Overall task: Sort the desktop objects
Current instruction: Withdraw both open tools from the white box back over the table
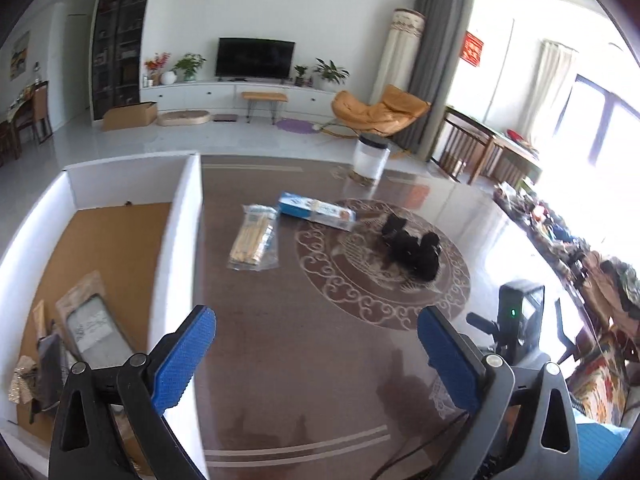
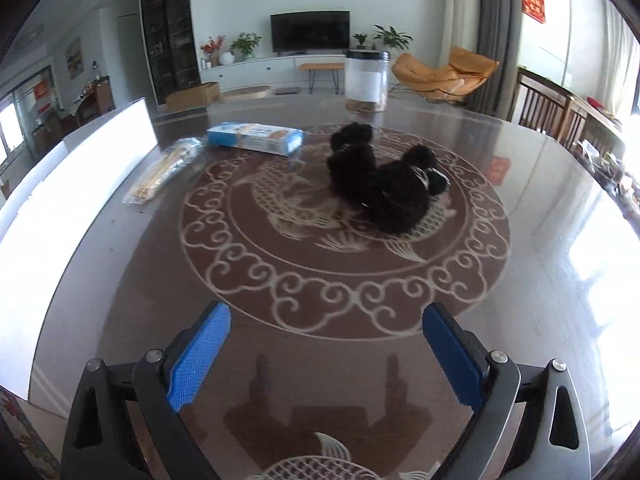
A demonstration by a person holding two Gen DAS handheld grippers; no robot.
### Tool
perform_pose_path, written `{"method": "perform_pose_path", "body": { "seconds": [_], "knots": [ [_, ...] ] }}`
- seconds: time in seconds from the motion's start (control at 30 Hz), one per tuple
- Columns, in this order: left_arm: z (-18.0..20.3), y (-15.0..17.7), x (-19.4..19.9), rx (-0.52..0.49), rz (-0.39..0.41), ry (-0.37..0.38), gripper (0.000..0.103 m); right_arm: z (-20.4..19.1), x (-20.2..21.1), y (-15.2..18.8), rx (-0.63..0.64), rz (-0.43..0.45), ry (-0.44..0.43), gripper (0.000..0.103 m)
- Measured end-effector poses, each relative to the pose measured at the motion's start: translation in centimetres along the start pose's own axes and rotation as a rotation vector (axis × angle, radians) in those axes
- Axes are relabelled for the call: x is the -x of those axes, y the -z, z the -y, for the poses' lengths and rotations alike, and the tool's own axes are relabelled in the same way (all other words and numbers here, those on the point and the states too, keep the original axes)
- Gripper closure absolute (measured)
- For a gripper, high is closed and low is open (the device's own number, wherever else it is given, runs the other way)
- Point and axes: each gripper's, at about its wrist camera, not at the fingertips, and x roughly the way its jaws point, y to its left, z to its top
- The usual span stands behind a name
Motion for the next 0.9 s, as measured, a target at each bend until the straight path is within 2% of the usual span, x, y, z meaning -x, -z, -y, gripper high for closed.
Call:
{"method": "perform_pose_path", "body": {
  "seconds": [0.1, 0.2, 0.3, 0.57, 0.9],
  "knots": [
    [2.7, 2.2, -5.2, -0.030, -0.071, 0.017, 0.000, 1.0, -0.1, 0.1, -0.051, -0.015, 0.013, 0.006],
    [3.0, 4.8, -10.2, -0.046, -0.138, -0.068, 0.000, 0.4, -0.2, 0.6, 0.000, -0.036, 0.026, 0.006],
    [2.5, 6.4, -13.2, -0.038, -0.181, -0.114, 0.001, -0.5, -0.5, 1.0, 0.037, -0.051, 0.026, 0.006],
    [2.2, 6.2, -16.1, -0.072, -0.181, -0.200, 0.000, -1.5, -2.1, 1.1, 0.073, -0.087, 0.021, 0.006],
    [2.3, 6.1, -16.3, -0.068, -0.177, -0.202, 0.000, -1.3, -2.3, 1.1, 0.054, -0.092, 0.001, 0.003]
  ]
}}
